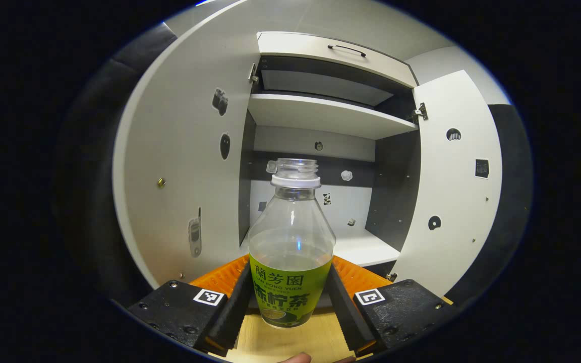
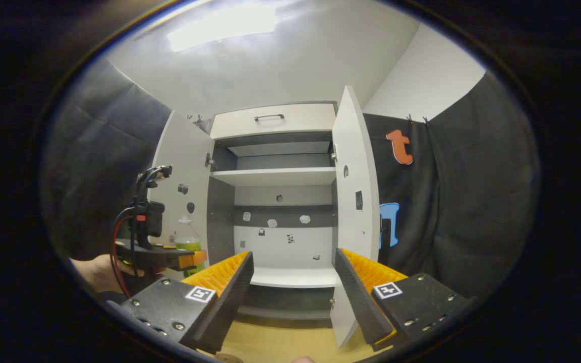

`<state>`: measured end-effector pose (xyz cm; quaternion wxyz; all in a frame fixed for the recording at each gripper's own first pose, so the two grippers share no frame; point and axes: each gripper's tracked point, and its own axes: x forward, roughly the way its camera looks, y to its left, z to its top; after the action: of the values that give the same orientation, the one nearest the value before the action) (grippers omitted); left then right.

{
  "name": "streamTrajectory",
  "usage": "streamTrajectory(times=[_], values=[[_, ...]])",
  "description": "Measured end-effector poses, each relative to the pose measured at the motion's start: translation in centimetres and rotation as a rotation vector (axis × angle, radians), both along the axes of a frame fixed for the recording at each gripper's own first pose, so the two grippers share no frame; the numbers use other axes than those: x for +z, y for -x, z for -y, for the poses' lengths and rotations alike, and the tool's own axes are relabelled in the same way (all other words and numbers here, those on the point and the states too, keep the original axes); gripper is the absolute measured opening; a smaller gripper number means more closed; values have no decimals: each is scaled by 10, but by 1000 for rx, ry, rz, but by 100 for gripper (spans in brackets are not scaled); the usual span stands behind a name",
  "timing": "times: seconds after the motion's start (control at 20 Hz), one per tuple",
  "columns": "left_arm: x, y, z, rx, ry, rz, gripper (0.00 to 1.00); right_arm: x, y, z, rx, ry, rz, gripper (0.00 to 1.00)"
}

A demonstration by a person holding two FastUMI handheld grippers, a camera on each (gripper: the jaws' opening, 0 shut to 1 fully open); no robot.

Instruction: Grasp the bottle in the cabinet with the left hand and place it on the coaster, then close the right door with the right hand and the left door with the left hand.

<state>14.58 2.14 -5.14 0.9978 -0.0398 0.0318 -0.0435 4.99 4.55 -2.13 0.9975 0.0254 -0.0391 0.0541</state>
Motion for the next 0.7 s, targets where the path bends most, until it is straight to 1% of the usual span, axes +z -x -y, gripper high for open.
streamTrajectory(times=[0.05, 0.1, 0.2, 0.3, 0.35, 0.45, 0.5, 0.55, 0.6, 0.7], values=[[-4, 8, 3, -9, -3, -3, 78, 0, 0, 0, 3, -1, -2, 98], [-9, 15, 7, -13, -2, 0, 80, 1, -1, 0, 8, -3, -2, 98], [-28, 28, 13, -17, -7, -2, 80, -1, -4, 0, 13, -11, -9, 98], [-62, 40, 15, -4, -39, -60, 80, -4, -7, -2, 17, -12, -20, 98], [-79, 46, 20, -20, -49, -92, 80, -6, -9, -4, 21, -10, -24, 98], [-111, 52, 25, -35, -33, -147, 80, -10, -12, -6, 22, -7, -35, 98], [-124, 54, 27, -45, -27, -156, 80, -12, -13, -8, 21, -8, -40, 98], [-137, 56, 27, -44, -26, -166, 81, -14, -15, -10, 22, -11, -44, 93], [-150, 59, 26, -40, -22, -167, 81, -16, -16, -11, 24, -14, -49, 98], [-174, 65, 27, -40, -16, -160, 81, -20, -20, -13, 22, -23, -52, 98]])
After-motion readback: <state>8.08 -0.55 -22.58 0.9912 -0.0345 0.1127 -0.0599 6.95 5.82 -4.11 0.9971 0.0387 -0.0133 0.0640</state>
